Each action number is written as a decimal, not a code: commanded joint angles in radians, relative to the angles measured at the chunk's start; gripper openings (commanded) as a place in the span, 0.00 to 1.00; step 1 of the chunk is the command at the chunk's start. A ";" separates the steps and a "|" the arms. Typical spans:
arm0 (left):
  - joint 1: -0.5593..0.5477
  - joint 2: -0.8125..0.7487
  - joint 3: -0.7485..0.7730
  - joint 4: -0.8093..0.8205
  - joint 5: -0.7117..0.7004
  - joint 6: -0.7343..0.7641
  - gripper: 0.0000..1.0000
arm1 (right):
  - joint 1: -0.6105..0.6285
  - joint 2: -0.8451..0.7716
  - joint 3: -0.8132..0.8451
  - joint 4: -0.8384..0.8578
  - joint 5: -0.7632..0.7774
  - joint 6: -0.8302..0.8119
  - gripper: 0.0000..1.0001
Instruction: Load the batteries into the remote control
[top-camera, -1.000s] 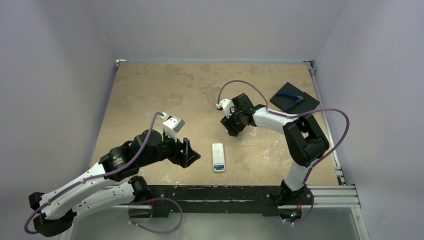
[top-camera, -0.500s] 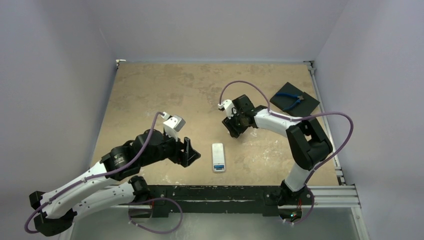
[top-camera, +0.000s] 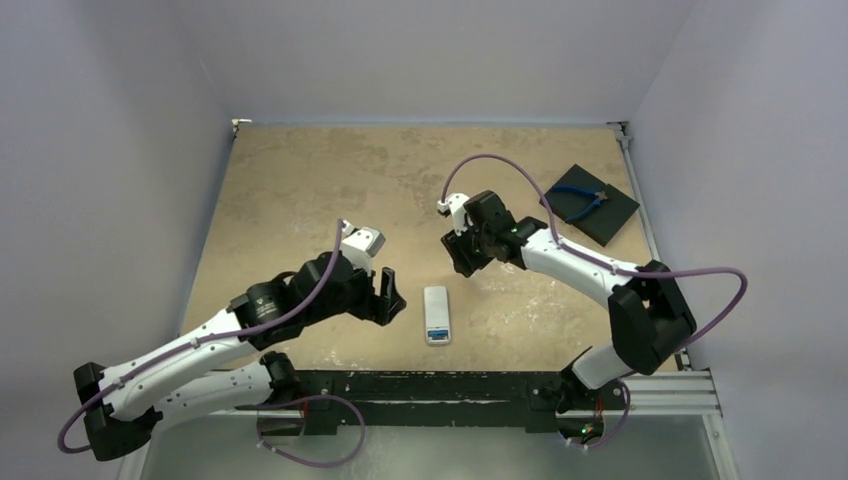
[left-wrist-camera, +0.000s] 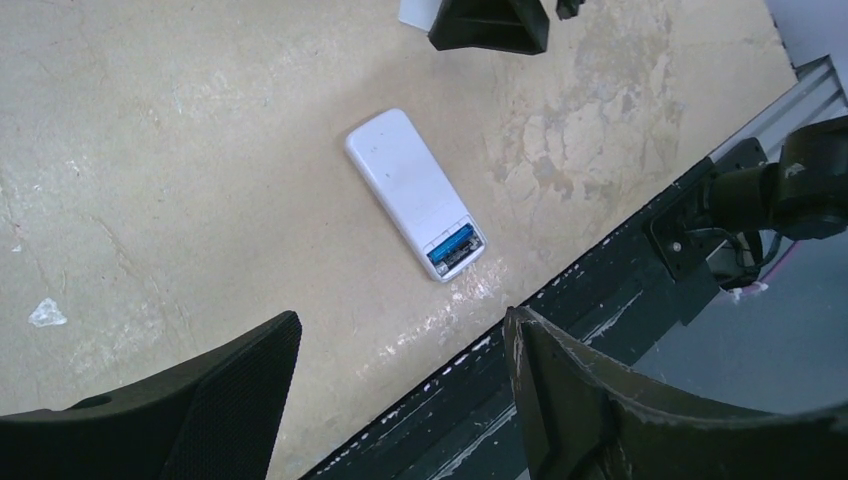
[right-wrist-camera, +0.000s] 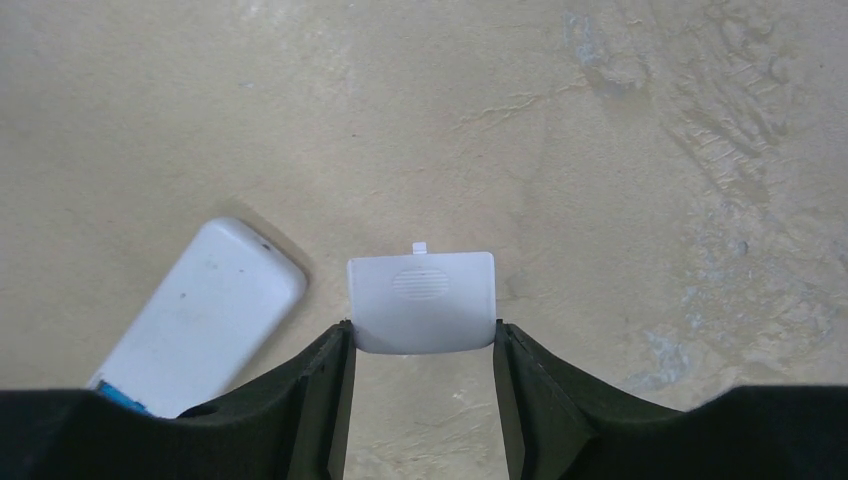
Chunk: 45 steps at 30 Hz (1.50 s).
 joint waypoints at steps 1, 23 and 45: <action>-0.003 0.068 0.004 0.085 -0.030 -0.007 0.73 | 0.045 -0.071 -0.018 -0.027 0.049 0.132 0.24; 0.015 0.623 0.114 0.436 0.026 -0.064 0.39 | 0.125 -0.519 -0.257 0.038 0.210 0.449 0.21; 0.042 1.041 0.349 0.449 0.061 -0.091 0.00 | 0.126 -0.763 -0.305 -0.036 0.256 0.521 0.21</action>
